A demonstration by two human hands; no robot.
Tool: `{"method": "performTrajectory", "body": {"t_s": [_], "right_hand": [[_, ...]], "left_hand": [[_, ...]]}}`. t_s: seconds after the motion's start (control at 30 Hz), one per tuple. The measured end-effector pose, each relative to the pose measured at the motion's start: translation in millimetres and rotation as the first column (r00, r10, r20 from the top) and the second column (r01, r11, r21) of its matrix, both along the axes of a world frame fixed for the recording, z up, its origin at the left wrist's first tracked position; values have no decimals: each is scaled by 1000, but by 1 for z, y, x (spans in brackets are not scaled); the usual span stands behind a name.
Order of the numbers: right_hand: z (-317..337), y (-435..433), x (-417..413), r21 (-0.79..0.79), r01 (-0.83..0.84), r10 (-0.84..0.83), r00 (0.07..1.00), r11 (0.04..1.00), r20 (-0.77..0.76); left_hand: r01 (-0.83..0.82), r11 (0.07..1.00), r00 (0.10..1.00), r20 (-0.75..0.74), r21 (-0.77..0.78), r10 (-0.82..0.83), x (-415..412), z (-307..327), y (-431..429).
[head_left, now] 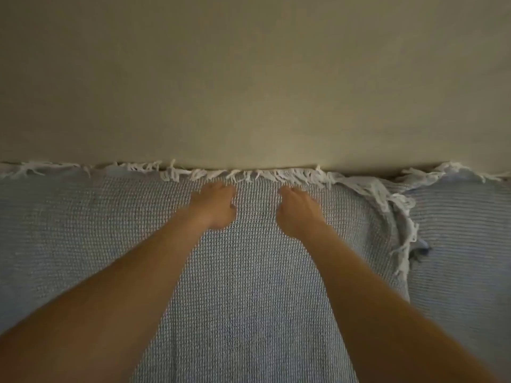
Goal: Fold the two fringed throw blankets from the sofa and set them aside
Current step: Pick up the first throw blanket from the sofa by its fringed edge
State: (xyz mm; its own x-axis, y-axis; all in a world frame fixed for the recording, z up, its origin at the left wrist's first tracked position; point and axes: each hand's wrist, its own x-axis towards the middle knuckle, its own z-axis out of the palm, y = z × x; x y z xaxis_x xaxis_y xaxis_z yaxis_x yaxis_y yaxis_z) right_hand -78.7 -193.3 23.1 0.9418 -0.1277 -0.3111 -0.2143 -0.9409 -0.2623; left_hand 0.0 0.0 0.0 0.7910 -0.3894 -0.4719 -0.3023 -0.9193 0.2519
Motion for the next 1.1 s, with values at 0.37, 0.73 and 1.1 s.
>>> {"method": "performTrajectory", "body": {"t_s": [0.37, 0.73, 1.1], "right_hand": [[-98, -29, 61, -36, 27, -26, 1000, 999, 2], [-93, -7, 55, -196, 13, -6, 999, 980, 34], [-34, 31, -15, -223, -441, 446, 894, 870, -26]], "left_hand": [[-159, 987, 955, 258, 37, 145, 12, -97, -9], [-135, 984, 967, 232, 119, 104, 18, -104, -19], [-121, 991, 988, 90, -57, 126, -19, -45, 9]]}}
